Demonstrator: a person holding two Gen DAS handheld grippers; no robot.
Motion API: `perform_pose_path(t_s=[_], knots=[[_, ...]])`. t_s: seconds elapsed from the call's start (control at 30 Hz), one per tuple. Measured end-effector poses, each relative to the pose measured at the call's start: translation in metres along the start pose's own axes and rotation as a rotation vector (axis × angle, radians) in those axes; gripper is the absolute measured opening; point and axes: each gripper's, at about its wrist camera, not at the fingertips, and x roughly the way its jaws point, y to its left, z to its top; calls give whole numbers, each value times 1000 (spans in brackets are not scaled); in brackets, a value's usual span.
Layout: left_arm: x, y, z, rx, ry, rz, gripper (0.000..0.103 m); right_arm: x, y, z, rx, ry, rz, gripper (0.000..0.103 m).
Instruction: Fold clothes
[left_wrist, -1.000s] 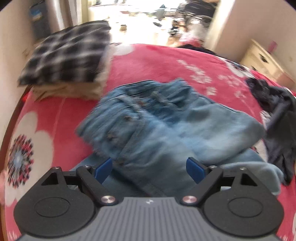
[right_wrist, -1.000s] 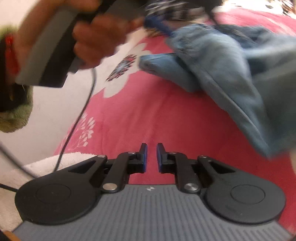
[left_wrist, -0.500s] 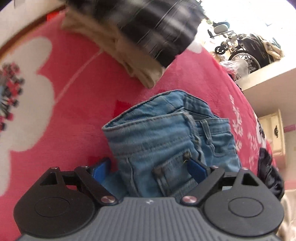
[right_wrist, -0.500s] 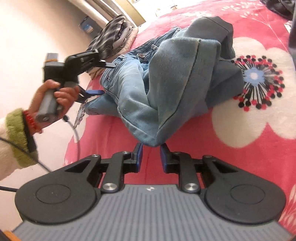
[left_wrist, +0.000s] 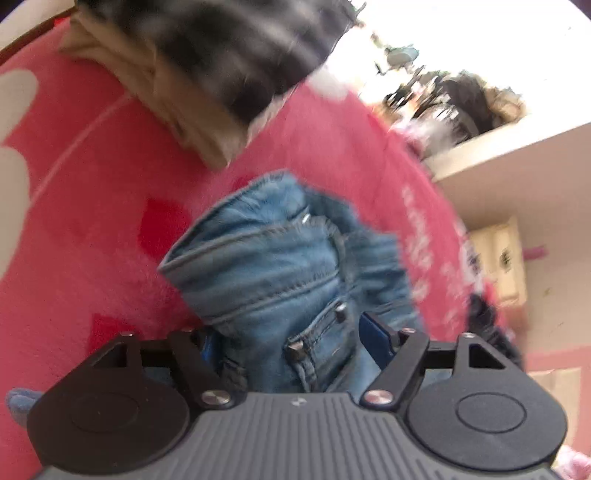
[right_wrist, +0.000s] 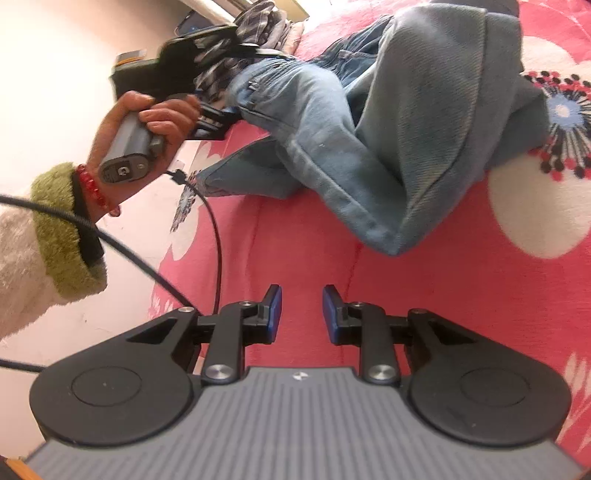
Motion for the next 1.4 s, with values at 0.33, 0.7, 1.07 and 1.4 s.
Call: perform_pose_path(t_s=[0.33, 0.7, 1.07, 1.4], knots=[[3, -40, -14, 129, -80, 170, 21, -9, 0, -1, 16, -26, -31, 24], [-107, -44, -68, 301, -168, 308, 16, -36, 5, -14, 11, -83, -44, 24], [-176, 18, -160, 237, -97, 397, 16, -83, 7, -55, 6, -111, -65, 24], [-158, 50, -160, 157, -50, 340, 35, -117, 31, -56, -134, -230, -170, 27]])
